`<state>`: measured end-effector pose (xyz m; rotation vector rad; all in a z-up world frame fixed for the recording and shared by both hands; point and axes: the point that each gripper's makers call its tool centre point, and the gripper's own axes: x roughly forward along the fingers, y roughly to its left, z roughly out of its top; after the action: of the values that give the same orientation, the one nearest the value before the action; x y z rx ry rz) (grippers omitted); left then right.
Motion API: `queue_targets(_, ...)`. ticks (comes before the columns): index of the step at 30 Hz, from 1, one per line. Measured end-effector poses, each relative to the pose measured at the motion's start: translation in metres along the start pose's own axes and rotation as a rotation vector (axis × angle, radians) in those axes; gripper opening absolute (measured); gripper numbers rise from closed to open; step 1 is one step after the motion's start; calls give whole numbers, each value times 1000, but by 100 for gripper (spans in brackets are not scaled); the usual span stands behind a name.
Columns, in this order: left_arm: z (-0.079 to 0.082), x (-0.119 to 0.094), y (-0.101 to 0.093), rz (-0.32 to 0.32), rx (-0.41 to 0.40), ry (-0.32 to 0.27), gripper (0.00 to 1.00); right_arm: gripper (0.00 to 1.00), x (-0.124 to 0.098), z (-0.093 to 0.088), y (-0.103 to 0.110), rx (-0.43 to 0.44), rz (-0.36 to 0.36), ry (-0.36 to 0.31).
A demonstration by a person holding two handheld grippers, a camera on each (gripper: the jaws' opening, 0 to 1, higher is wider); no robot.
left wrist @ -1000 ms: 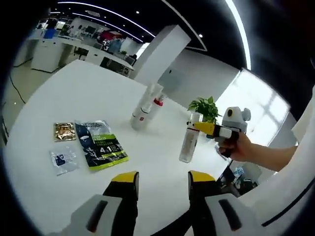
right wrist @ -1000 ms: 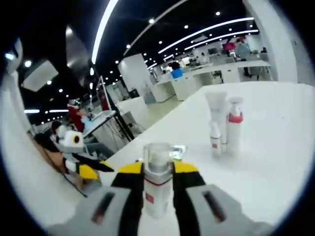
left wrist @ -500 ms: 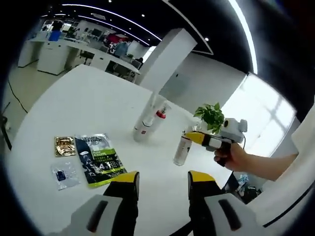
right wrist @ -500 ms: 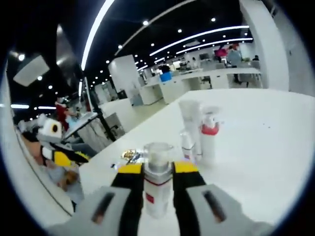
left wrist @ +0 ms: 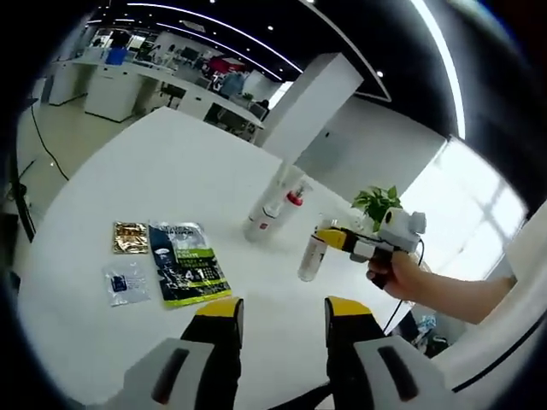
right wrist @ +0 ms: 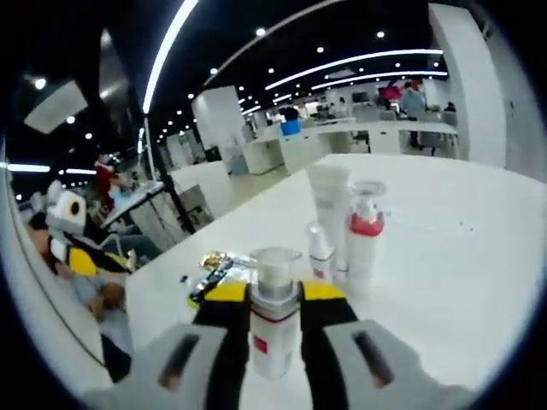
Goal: Arrange the skincare products in the storage area until every visible bottle or jar stands upright without overlapping.
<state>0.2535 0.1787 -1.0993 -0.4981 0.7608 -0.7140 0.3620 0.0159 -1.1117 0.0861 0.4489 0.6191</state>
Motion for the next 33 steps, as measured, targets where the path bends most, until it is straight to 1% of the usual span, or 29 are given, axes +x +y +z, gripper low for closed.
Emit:
queue_targets(3,6,3,-9,-9,15,-9,39,20,-4,2,3,-12,2,-9)
queue_targets(5,6,5,-15,-21,15,-6,39,20,-6,0,-1,-5,-11,-4)
queue_targets(6,5,7,-16,-26,19,-2,39,20,-7,-2,-2,-6,-15,-6)
queue_targets(8,-1,9,-20,-35,31,28,39,20,-11,-5,-7,4,-34,-6)
queue_targets(10,-6,10,-22,-43,38,42,39,20,-12,-7,-7,8,-34,-3)
queue_targets(12,-9,10,-22,-45,36,50,39,20,-15,-10,-8,0,-42,1)
queue_targets(13,-13,9,-22,-42,33,64,39,20,-15,-10,-8,2,-43,1)
queue_targets(16,-19,9,-22,-39,25,80,39,20,-17,-12,-11,20,-57,-9)
queue_targets(19,-21,10,-25,-45,22,91,39,20,-18,-13,-12,21,-63,-5)
queue_targets(22,-18,14,-32,-56,40,105,39,20,-22,-12,-8,23,-61,11)
queue_targets(23,-14,14,-36,-65,50,99,39,20,-23,-11,-7,25,-62,21)
queue_targets(24,-7,15,-42,-80,71,79,39,20,-26,-8,-4,26,-54,20)
queue_targets(25,-5,16,-43,-80,74,74,39,20,-26,-7,-3,22,-48,19)
queue_targets(26,3,16,-43,-71,66,44,39,20,-28,-1,-1,4,-45,8)
queue_targets(28,11,17,-44,-67,27,1,39,20,-29,3,-1,8,-48,6)
queue_targets(30,11,17,-46,-73,8,-11,39,20,-30,5,0,1,-50,-7)
queue_targets(31,7,17,-47,-80,3,-5,39,20,-31,5,0,-2,-49,-9)
queue_targets(32,3,17,-48,-81,8,4,39,20,-31,5,1,-5,-48,-8)
queue_targets(33,-5,16,-48,-81,33,37,39,20,-31,3,3,-15,-41,-4)
